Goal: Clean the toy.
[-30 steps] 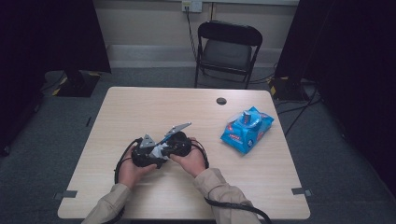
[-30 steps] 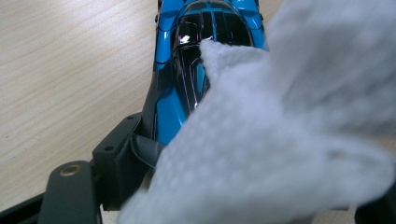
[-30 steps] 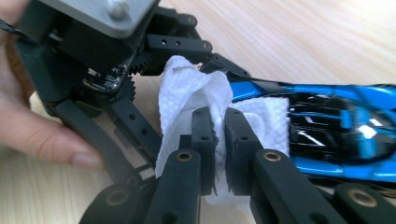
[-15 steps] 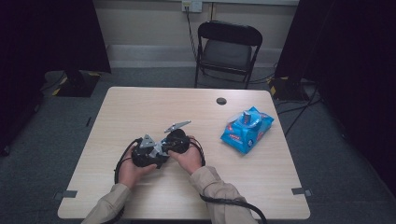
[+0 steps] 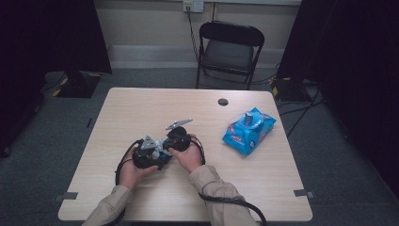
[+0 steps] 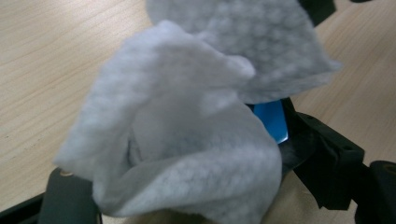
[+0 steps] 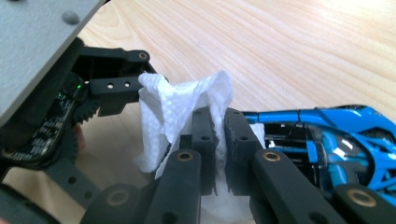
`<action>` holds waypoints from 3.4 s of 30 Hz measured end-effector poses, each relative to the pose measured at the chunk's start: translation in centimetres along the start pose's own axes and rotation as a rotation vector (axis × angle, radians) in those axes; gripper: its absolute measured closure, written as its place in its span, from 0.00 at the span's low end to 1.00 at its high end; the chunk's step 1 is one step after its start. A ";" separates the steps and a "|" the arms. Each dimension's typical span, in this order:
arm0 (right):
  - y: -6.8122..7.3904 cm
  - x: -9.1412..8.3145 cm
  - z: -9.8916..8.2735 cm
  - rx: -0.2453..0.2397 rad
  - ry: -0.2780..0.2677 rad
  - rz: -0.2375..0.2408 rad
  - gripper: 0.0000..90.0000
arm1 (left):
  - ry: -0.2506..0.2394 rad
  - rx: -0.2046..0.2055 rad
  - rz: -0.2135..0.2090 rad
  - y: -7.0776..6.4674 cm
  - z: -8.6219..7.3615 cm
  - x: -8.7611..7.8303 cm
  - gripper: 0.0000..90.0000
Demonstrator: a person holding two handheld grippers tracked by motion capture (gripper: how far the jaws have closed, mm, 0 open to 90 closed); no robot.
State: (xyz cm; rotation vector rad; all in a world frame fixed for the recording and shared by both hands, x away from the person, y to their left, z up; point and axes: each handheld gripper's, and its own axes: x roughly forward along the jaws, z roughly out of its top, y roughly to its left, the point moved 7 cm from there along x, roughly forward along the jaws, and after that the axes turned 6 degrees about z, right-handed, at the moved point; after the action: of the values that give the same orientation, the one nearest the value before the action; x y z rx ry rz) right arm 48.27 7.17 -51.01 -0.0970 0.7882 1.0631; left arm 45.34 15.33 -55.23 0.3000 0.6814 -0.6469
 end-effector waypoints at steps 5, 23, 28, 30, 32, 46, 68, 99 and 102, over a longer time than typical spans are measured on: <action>-0.3 0.6 0.2 0.000 -0.001 -0.017 0.94 | 0.002 0.001 -0.002 0.0 0.0 0.0 0.27; -1.1 0.7 0.4 -0.002 -0.015 -0.050 0.95 | 0.002 0.001 -0.001 0.0 0.0 0.0 0.27; -1.3 0.7 0.5 -0.011 -0.023 -0.060 0.95 | 0.002 0.001 -0.001 0.0 0.0 0.0 0.27; -1.4 0.6 0.5 -0.009 -0.028 -0.064 0.95 | 0.002 0.001 -0.001 0.0 0.0 0.0 0.27; -1.4 0.5 0.5 -0.011 -0.027 -0.064 0.95 | 0.002 0.002 -0.001 0.0 0.0 0.0 0.27; -3.0 -0.2 0.6 0.031 -0.055 -0.093 0.95 | -0.002 0.000 0.001 0.0 0.0 0.0 0.27; -7.8 -2.3 -0.9 0.089 -0.074 -0.234 0.95 | -0.002 0.000 0.001 0.0 0.0 0.0 0.27; -9.9 -5.4 -5.0 0.113 -0.038 -0.284 0.94 | -0.001 0.006 0.006 0.1 0.0 0.0 0.27; -9.9 -5.9 -5.2 0.122 -0.049 -0.290 0.94 | 0.001 -0.006 0.006 0.0 0.0 0.0 0.26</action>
State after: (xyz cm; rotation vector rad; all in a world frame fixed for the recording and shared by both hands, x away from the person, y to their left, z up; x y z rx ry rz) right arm 52.09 -4.54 -54.03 -0.0788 0.7668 0.7393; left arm 45.32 15.32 -55.25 0.2965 0.6830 -0.6391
